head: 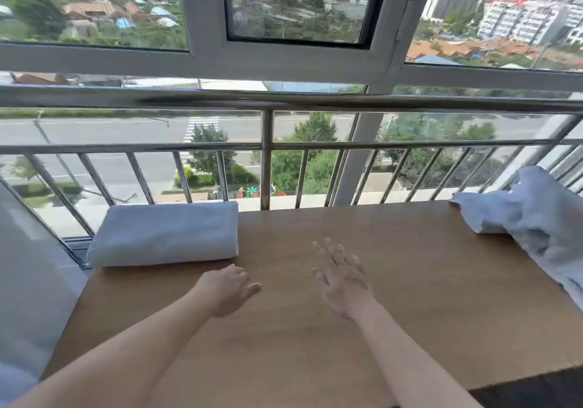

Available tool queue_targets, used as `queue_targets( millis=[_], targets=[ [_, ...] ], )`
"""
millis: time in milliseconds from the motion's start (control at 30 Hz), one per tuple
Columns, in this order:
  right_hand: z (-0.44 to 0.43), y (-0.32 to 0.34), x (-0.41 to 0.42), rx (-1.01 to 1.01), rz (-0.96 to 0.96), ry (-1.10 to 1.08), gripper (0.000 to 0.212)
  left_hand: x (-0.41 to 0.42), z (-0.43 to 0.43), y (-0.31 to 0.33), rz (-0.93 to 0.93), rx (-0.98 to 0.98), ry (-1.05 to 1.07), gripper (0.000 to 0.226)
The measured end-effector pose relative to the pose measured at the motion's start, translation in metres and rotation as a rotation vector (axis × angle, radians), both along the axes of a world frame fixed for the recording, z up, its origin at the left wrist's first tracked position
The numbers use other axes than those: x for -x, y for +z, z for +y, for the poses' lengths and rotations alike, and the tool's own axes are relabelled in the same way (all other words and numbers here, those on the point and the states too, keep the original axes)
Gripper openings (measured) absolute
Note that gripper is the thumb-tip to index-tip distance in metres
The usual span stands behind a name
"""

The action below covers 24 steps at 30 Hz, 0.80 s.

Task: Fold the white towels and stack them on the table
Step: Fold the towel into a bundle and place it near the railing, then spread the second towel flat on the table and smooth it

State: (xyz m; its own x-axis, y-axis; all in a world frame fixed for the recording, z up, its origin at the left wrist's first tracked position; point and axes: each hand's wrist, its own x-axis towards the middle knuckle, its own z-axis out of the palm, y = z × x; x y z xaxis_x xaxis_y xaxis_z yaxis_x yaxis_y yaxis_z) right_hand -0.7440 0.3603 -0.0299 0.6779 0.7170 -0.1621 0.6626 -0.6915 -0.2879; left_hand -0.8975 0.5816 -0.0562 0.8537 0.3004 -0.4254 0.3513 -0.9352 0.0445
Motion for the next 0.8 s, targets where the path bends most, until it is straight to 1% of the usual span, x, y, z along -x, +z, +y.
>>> queue_targets(
  millis=[100,200,300,367,433,600,700,800],
  targets=[
    [-0.066,0.017,-0.022,0.002,-0.023,-0.045,0.058,-0.026,-0.054,0.013,-0.079,-0.043,-0.077,0.059],
    [-0.131,0.026,-0.039,0.004,-0.021,-0.111,0.058,-0.055,-0.115,0.024,-0.193,-0.045,-0.101,0.061],
    [-0.186,0.027,-0.051,0.007,0.011,-0.157,0.059,-0.085,-0.177,0.026,-0.223,-0.058,-0.143,0.055],
    [-0.216,0.025,-0.061,-0.004,0.046,-0.180,0.059,-0.104,-0.211,0.027,-0.267,-0.028,-0.111,0.052],
    [-0.242,0.022,-0.073,-0.007,0.059,-0.207,0.059,-0.123,-0.239,0.032,-0.310,0.001,-0.090,0.055],
    [-0.285,0.011,-0.106,-0.037,0.124,-0.277,0.060,-0.171,-0.282,0.031,-0.332,-0.004,-0.176,0.057],
    [-0.302,0.001,-0.124,-0.050,0.154,-0.288,0.060,-0.207,-0.300,0.025,-0.296,0.007,-0.182,0.057],
    [-0.320,-0.009,-0.147,-0.008,0.161,-0.310,0.060,-0.248,-0.322,0.008,-0.266,0.064,-0.181,0.055]
  ],
)
